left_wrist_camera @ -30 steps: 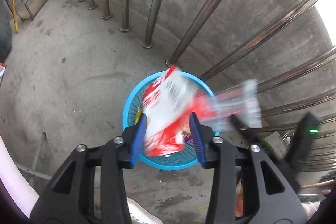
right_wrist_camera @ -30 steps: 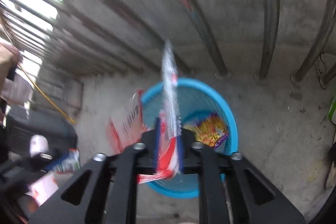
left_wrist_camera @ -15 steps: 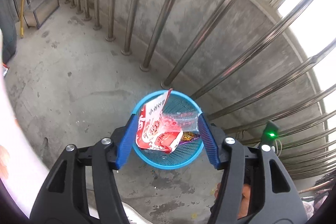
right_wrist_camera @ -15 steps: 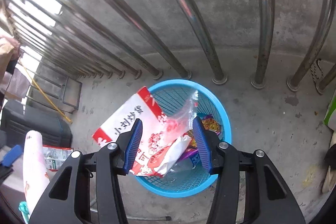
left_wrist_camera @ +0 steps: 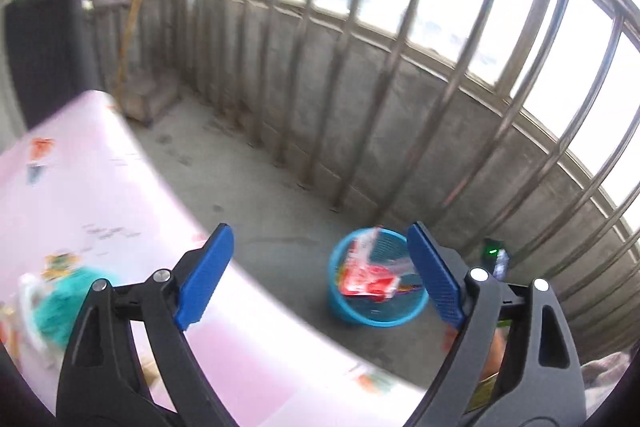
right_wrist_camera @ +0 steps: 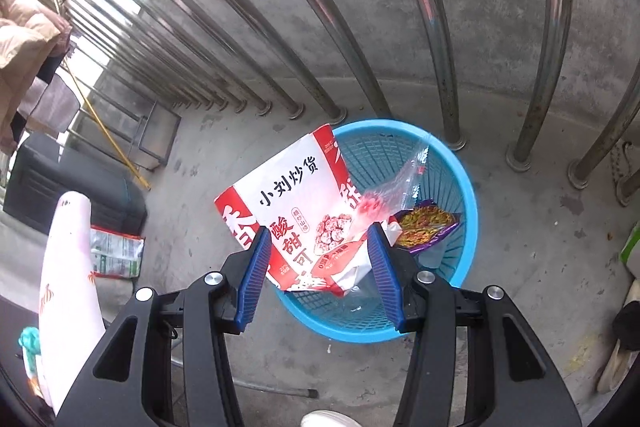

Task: Collect trash
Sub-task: 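Push the trash down into the wastebasket with the right tool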

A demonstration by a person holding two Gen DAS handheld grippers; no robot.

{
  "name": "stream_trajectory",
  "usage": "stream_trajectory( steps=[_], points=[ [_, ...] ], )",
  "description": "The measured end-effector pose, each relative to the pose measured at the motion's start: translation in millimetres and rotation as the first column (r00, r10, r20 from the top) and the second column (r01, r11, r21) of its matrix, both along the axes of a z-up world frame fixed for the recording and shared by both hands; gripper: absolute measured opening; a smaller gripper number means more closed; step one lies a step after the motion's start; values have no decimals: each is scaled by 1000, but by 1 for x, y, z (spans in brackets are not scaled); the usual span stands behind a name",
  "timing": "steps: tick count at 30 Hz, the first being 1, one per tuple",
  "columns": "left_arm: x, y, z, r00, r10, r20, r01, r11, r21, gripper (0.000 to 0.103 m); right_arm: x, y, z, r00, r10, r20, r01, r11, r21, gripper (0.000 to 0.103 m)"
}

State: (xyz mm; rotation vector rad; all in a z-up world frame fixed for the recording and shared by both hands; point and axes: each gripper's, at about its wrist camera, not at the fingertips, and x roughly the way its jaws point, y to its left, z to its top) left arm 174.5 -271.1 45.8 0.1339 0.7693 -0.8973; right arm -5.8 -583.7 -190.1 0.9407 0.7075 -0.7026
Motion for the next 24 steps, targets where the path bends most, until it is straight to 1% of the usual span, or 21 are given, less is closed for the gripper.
stream_trajectory(
  steps=[2,5,8,11,14,17,20,22,24],
  points=[
    [-4,34,1,998,60,22,-60,998,-3,86,-1,4,9,1000,3,-15,-3,1000,-23,50],
    [-9,80,-2,988,153,33,-153,988,-4,89,-1,12,26,998,-11,-56,6,997,-78,64],
    [-12,126,-9,968,252,11,-252,968,1,90,5,22,45,996,-3,-93,-12,987,-160,73],
    [-13,172,-12,948,315,-35,-315,949,-1,93,20,30,56,994,54,-100,-74,977,-199,73],
    [-16,210,-16,924,379,-50,-380,925,-4,94,46,33,59,989,109,-102,-126,974,-187,73],
    [-20,240,-18,903,427,-36,-428,904,-13,94,82,33,54,977,175,-122,-194,966,-173,73],
    [-20,264,-18,881,473,-29,-473,881,-19,94,124,32,30,957,225,-184,-252,958,-137,73],
    [-18,276,-20,868,495,-40,-496,868,-21,94,148,30,16,945,226,-237,-260,958,-123,73],
    [-16,280,-24,856,513,-58,-515,857,-20,94,169,23,0,933,227,-279,-264,960,-99,73]
  ],
)
